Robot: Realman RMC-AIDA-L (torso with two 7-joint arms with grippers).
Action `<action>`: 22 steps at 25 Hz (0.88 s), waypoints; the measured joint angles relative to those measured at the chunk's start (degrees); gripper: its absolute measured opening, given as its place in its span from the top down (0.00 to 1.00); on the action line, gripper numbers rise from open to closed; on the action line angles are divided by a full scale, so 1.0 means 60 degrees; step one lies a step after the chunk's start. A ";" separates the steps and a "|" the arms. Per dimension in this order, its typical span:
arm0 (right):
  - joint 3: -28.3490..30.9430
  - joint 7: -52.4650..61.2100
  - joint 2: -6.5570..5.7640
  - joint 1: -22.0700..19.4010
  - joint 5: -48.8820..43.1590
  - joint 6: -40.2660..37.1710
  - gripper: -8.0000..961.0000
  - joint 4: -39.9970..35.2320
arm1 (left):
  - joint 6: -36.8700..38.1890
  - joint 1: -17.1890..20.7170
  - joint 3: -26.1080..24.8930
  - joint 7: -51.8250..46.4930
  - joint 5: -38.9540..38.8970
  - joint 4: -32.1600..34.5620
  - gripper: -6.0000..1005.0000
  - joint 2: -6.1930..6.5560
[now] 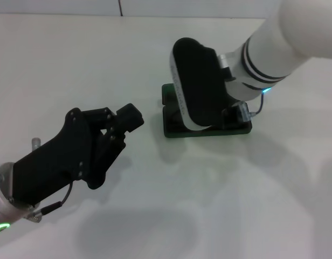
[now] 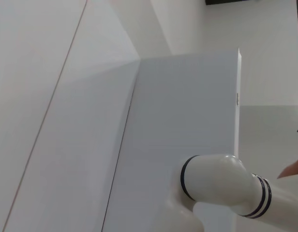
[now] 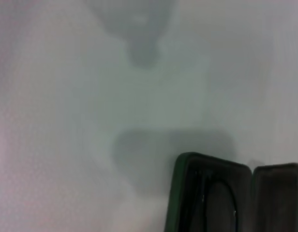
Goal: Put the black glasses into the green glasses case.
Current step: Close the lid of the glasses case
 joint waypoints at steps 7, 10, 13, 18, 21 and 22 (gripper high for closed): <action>0.0863 0.0254 0.0001 -0.0874 -0.0010 -0.0801 0.73 -0.0982 | -0.0006 -0.0189 -0.0010 -0.0009 -0.0001 -0.0006 0.92 0.0130; 0.1547 0.0256 0.0001 -0.1671 0.0210 -0.1193 0.73 -0.1794 | -0.0026 -0.0333 -0.0011 -0.0037 -0.0002 -0.0023 0.92 0.0217; 0.2141 0.0221 -0.0001 -0.2497 0.0667 -0.1443 0.73 -0.2502 | -0.0133 -0.0546 -0.0015 -0.0102 0.0003 -0.0021 0.91 0.0405; 0.3637 -0.0054 -0.0006 -0.3900 0.2335 -0.1885 0.73 -0.3238 | -0.0695 -0.1201 -0.0433 -0.1052 0.0036 0.0045 0.89 0.1212; 0.4819 -0.0728 -0.0002 -0.4700 0.3944 -0.2049 0.73 -0.3143 | -0.1229 -0.1500 -0.0515 -0.2022 0.0118 0.0441 0.89 0.1766; 0.5126 -0.1071 -0.0002 -0.4901 0.4380 -0.2115 0.73 -0.3023 | -0.1433 -0.1534 -0.0515 -0.2341 0.0160 0.0674 0.88 0.1898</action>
